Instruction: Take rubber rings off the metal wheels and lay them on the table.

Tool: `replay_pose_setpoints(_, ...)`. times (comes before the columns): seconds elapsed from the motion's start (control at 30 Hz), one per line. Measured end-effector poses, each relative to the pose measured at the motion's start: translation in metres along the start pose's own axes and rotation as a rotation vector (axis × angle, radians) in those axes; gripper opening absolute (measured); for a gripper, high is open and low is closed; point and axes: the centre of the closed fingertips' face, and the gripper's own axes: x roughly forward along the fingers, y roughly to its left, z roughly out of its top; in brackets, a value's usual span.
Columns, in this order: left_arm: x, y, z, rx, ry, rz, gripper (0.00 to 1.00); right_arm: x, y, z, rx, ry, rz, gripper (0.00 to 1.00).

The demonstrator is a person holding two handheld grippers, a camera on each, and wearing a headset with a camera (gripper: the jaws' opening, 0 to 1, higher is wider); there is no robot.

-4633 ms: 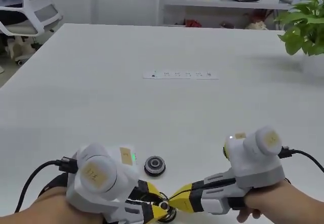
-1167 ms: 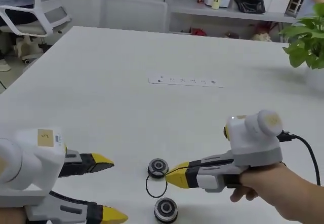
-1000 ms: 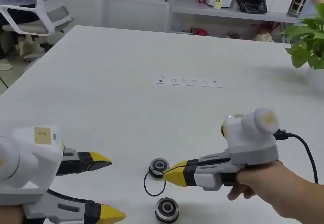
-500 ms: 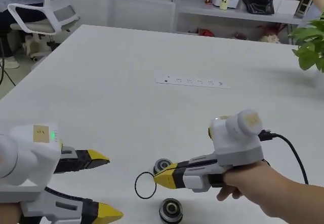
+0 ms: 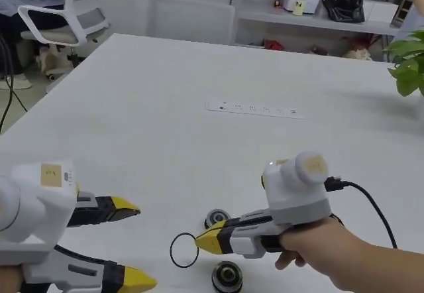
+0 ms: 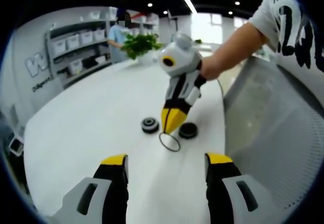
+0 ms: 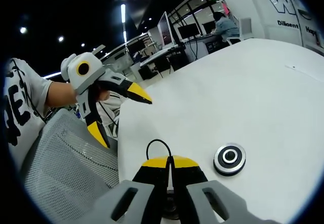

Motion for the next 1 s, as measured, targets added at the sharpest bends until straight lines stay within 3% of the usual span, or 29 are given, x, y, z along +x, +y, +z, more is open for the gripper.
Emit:
replay_pose_setpoints(0.47, 0.004, -0.008, -0.003, 0.010, 0.026, -0.015, 0.62, 0.007, -0.003, -0.011, -0.002, 0.032, -0.021, 0.00)
replay_pose_setpoints(1.0, 0.001, -0.007, -0.005, 0.008, 0.035, -0.010, 0.62, 0.013, -0.005, -0.019, -0.011, 0.058, -0.040, 0.00)
